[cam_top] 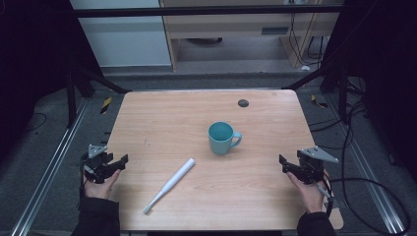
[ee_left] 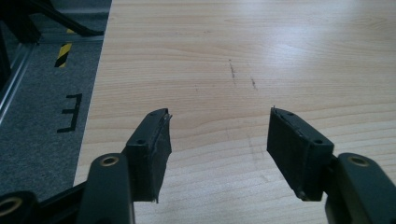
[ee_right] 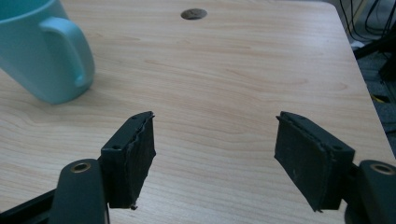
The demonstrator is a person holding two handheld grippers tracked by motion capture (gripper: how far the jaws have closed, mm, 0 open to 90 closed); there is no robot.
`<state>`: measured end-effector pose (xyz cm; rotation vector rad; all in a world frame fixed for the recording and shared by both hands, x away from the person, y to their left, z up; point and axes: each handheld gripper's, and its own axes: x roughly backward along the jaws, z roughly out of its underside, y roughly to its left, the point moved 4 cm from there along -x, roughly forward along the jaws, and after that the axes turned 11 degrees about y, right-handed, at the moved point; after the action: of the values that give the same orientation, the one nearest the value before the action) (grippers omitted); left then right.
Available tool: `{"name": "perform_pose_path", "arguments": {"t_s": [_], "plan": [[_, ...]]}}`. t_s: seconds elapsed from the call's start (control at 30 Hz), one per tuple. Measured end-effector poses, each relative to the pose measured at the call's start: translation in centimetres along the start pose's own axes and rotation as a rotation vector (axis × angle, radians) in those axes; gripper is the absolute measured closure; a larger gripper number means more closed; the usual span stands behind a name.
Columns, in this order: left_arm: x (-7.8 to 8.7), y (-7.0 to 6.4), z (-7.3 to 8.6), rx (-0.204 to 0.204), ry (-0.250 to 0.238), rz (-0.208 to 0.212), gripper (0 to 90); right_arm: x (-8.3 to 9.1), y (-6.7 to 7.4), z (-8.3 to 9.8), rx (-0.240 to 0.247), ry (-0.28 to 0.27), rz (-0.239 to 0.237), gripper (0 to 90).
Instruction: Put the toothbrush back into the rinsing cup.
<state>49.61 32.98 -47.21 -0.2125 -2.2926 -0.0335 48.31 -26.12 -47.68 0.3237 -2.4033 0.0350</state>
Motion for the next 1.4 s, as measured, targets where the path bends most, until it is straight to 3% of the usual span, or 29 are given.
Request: {"name": "perform_pose_path", "arguments": {"t_s": [0.2,0.5,0.83,1.1,1.2,1.4], "plan": [[0.0,-0.2,0.2,-0.018,-0.008,-0.006,46.6,0.5,0.9,-0.3,0.039,-0.009,-0.027,30.1],[-0.1,-0.2,0.2,-0.027,-0.009,0.003,46.5,1.1,3.6,-1.4,0.090,-0.015,-0.099,34.3],[-0.3,-0.7,0.3,-0.052,0.000,0.018,46.5,1.2,7.4,-3.1,0.180,0.011,-0.191,51.8],[-0.3,-0.8,0.5,-0.063,0.008,0.018,54.3,1.1,10.2,-3.9,0.244,0.033,-0.264,69.2],[-0.4,-0.8,0.5,-0.055,0.012,0.014,55.9,0.9,10.8,-4.2,0.255,0.033,-0.280,71.9],[-0.3,-0.7,0.5,-0.047,0.023,0.024,59.3,0.1,13.6,-5.1,0.297,0.036,-0.321,76.6]]}}
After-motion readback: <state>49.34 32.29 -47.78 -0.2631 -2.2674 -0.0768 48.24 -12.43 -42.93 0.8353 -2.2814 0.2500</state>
